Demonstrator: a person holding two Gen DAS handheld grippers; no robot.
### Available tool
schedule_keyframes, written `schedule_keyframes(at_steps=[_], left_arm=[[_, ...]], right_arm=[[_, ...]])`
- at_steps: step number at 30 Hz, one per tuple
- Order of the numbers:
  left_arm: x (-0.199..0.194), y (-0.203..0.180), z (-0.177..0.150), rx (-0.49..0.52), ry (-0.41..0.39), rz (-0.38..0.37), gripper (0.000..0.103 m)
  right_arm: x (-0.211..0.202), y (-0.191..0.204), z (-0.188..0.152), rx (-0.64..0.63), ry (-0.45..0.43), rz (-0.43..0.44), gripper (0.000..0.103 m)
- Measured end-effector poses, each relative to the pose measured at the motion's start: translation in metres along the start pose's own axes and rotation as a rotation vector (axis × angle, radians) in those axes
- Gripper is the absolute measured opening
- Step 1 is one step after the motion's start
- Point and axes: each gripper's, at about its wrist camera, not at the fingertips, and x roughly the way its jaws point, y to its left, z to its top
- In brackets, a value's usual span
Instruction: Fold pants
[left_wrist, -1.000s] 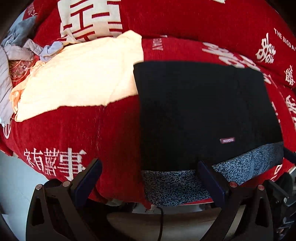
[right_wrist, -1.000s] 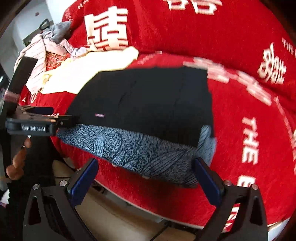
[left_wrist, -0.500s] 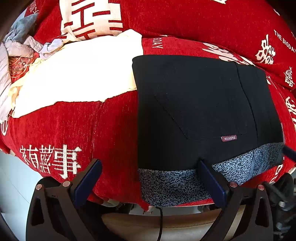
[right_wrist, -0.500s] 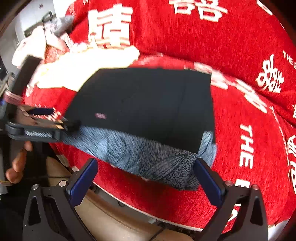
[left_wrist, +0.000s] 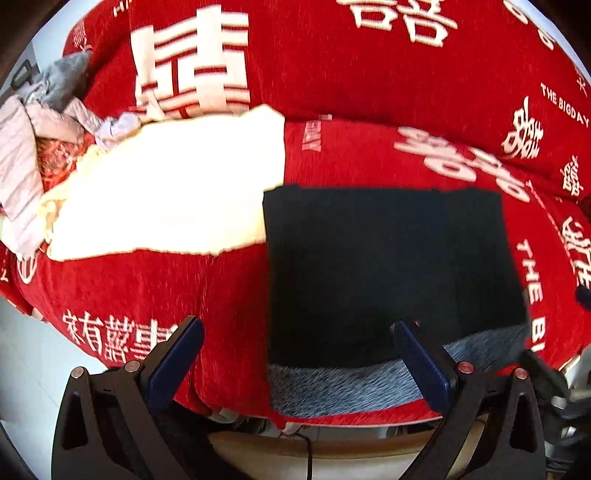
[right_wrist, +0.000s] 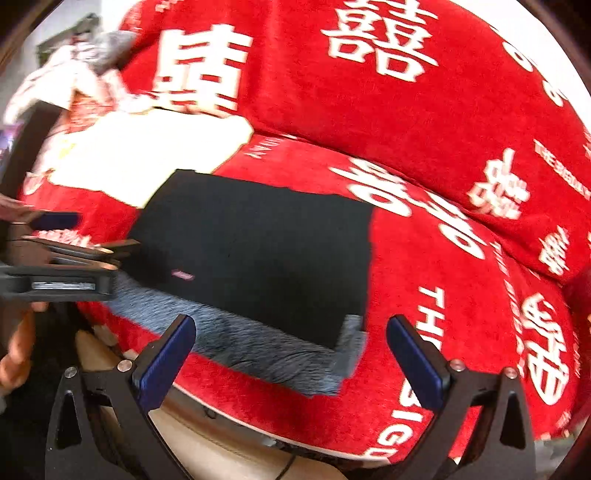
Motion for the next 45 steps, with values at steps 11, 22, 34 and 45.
schedule_keyframes(at_steps=[11,22,34,45], left_arm=[[-0.012,-0.016,-0.015,0.015,0.001,-0.06,0.103],[0.012,-0.004,-0.026,-0.04,0.061,-0.055,0.103],[0.001,-0.016,-0.026,0.029,-0.004,0.014,0.103],[-0.002,-0.022,-0.027,0.061,-0.046,0.039,0.103]], right_arm=[[0.02,-0.006,-0.015,0.234,0.101,0.012,0.103],[0.028,0.001,-0.017,0.196,0.127,-0.038,0.103],[0.031,0.003,-0.018,0.199,0.137,-0.046,0.103],[0.033,0.008,-0.018,0.181,0.136,-0.043,0.103]])
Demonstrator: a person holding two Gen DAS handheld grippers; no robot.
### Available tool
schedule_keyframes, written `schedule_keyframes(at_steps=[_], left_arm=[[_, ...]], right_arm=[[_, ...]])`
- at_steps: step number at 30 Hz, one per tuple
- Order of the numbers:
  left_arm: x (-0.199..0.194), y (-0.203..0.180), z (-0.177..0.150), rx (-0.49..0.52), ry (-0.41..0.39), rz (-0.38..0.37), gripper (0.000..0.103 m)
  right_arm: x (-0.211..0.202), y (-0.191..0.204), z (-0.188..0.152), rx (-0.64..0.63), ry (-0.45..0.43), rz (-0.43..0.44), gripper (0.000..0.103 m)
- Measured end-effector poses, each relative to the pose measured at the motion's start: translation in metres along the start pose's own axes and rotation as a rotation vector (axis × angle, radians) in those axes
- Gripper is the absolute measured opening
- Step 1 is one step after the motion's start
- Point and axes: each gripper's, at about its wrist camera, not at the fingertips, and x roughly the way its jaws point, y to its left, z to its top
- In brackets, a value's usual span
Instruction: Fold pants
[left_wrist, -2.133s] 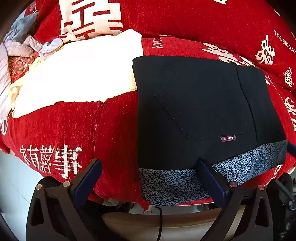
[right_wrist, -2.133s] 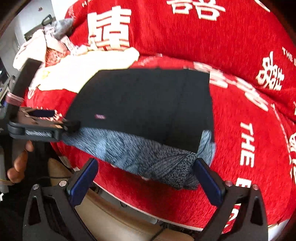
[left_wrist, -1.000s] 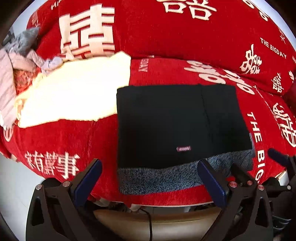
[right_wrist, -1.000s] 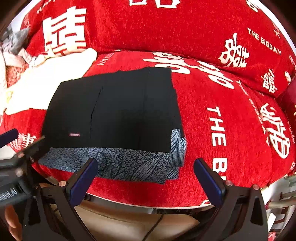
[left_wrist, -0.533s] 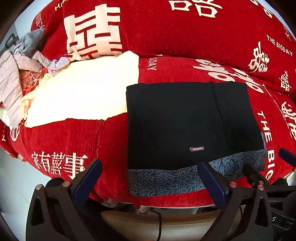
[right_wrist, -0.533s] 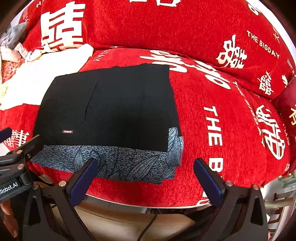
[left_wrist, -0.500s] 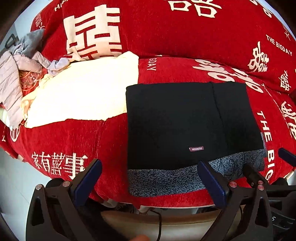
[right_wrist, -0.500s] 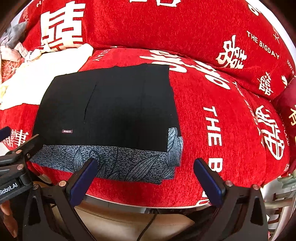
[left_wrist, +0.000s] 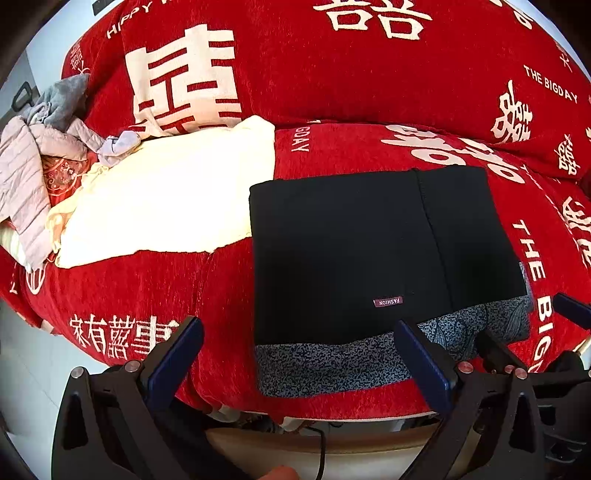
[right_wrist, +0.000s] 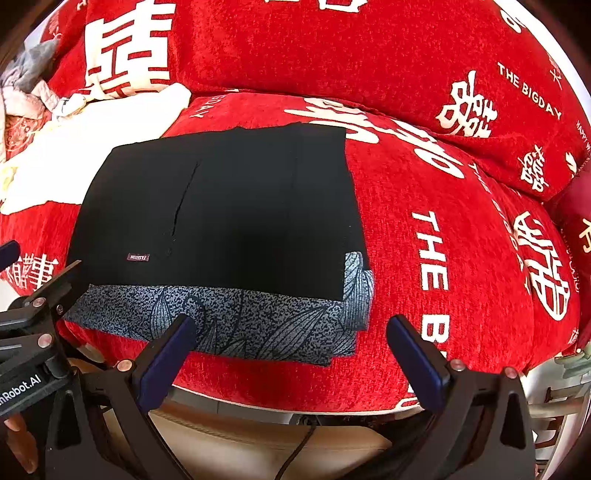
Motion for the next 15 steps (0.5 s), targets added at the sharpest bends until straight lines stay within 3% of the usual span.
schedule_keyframes(at_steps=[15], left_arm=[[0.0029,0.0015,-0.0026,-0.027,0.008,-0.032,0.103]], right_arm=[[0.0009,0.0023,-0.0006,0.0,-0.001,-0.004,0.103]])
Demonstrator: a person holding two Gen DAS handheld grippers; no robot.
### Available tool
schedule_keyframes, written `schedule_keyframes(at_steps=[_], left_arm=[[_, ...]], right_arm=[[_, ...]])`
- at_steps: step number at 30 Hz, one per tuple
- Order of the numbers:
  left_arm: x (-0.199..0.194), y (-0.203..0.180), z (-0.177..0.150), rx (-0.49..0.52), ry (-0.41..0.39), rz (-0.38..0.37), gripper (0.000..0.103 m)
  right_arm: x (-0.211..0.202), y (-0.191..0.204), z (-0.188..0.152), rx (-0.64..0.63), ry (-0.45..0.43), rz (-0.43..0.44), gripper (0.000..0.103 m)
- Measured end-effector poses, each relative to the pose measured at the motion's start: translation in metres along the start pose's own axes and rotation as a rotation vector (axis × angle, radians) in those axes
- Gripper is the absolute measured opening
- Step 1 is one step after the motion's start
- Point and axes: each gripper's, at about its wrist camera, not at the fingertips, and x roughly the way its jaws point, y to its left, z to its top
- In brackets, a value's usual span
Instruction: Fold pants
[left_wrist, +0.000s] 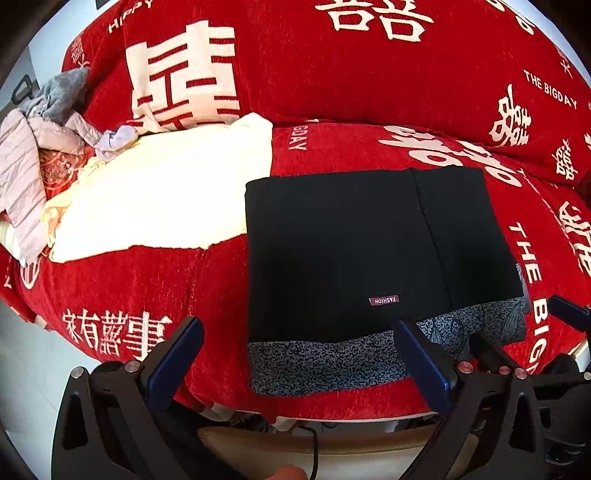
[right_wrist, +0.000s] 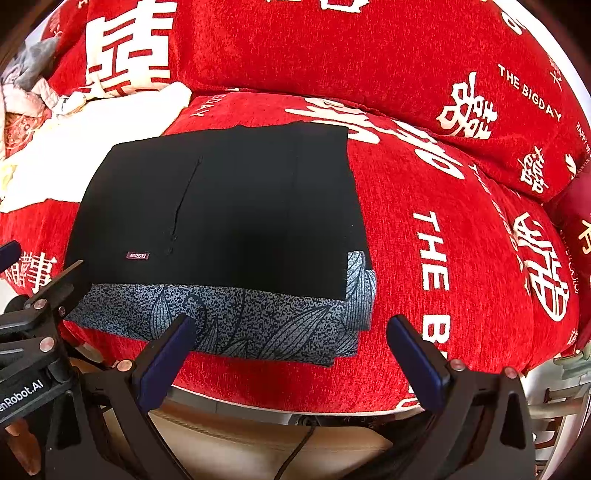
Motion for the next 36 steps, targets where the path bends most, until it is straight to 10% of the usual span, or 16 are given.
schedule_keyframes(at_steps=[36], left_arm=[[0.009,-0.002,-0.013,0.005,0.056,-0.001,0.103]], right_arm=[[0.006,0.006,-0.013,-0.032,0.051,-0.042,0.103]])
